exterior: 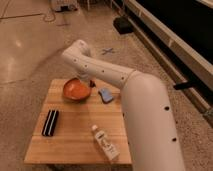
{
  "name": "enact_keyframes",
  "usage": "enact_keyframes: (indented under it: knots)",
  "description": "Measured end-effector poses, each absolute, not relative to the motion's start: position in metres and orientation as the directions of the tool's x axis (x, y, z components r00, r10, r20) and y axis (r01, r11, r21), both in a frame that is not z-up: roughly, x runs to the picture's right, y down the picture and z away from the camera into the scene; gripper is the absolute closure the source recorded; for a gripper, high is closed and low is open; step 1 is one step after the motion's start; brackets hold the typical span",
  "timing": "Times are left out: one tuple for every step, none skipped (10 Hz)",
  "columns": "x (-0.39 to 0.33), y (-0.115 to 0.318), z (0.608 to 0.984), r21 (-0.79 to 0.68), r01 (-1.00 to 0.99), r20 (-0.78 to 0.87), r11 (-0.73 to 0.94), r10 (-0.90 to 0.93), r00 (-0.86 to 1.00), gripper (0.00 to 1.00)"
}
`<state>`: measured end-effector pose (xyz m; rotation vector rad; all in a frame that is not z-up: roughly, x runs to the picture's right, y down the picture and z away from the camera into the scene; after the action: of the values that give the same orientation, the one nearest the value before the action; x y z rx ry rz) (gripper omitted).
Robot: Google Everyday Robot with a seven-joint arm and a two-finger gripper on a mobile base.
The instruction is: Place the pepper in the ceramic bowl
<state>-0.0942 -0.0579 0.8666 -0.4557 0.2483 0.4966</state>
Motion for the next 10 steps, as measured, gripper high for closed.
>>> enact_keyframes:
  knots:
    - [-0.093,-0.060,0.875,-0.357,-0.515,-0.339,0.780,0.405,0.849,0.71]
    - [-0.097,-0.066,0.888,-0.356,-0.516,-0.331,0.779,0.411,0.849,0.65]
    - [-0.104,-0.073,0.896,-0.359,-0.515,-0.322,0.778,0.415,0.851,0.56]
    - [-0.109,-0.081,0.906,-0.362,-0.514,-0.319,0.778,0.415,0.852,0.47]
    - [-0.114,-0.091,0.920,-0.364,-0.512,-0.314,0.778,0.415,0.854,0.40]
    - [-0.116,-0.096,0.926,-0.368,-0.510,-0.308,0.777,0.416,0.856,0.40]
    - [-0.116,-0.100,0.931,-0.369,-0.509,-0.304,0.778,0.417,0.857,0.40]
    - [-0.116,-0.102,0.932,-0.369,-0.511,-0.301,0.776,0.420,0.856,0.40]
    - [-0.112,-0.099,0.929,-0.361,-0.517,-0.315,0.776,0.420,0.851,0.40]
    - [-0.113,-0.093,0.929,-0.353,-0.513,-0.325,0.783,0.412,0.851,0.40]
